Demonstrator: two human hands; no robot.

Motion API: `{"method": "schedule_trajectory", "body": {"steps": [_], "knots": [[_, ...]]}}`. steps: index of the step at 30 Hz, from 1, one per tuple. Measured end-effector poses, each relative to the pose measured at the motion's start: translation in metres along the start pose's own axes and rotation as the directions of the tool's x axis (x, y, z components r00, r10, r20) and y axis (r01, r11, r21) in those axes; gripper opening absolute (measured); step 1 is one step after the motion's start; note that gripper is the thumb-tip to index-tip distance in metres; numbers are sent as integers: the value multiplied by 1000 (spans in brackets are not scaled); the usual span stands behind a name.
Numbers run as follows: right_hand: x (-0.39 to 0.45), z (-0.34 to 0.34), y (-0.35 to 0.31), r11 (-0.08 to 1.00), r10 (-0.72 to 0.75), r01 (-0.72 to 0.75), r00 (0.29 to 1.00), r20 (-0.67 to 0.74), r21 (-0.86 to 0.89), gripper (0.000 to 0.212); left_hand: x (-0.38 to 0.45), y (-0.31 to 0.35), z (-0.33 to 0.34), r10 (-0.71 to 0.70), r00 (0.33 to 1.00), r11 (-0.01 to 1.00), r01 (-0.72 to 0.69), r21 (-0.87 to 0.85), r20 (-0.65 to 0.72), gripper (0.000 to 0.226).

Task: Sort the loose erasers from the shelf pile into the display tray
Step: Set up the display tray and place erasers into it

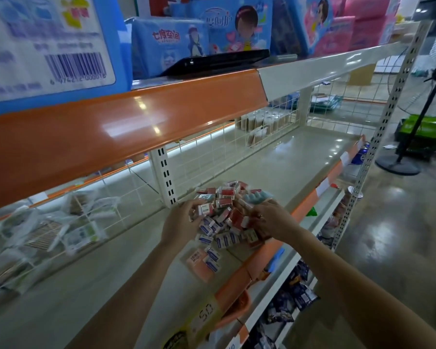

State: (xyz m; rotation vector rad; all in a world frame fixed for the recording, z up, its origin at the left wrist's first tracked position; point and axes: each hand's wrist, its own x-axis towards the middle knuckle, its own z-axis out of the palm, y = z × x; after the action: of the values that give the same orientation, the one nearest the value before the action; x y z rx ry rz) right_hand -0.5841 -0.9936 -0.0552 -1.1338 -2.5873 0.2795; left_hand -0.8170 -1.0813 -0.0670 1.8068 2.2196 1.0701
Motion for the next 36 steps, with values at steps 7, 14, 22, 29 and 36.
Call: {"method": "schedule_trajectory", "body": {"steps": [7,14,22,29,36], "knots": [[-1,4,-22,901,22,-35,999,35,433,17,-36,6,-32,-118,993,958,108,-266,-22,30],[-18,13,-68,459,13,-121,991,130,880,16,-80,13,-56,-221,974,868,217,-447,45,27],[-42,23,-108,136,-65,-199,976,209,971,22,-133,7,-73,-342,940,784,290,-549,9,29],[-44,27,-136,142,-66,-253,962,264,957,22,-162,-3,-94,-411,912,756,333,-563,-12,30],[-49,38,-168,101,-63,-309,947,316,946,21,-188,-10,-109,-449,893,771,375,-514,-22,34]]}}
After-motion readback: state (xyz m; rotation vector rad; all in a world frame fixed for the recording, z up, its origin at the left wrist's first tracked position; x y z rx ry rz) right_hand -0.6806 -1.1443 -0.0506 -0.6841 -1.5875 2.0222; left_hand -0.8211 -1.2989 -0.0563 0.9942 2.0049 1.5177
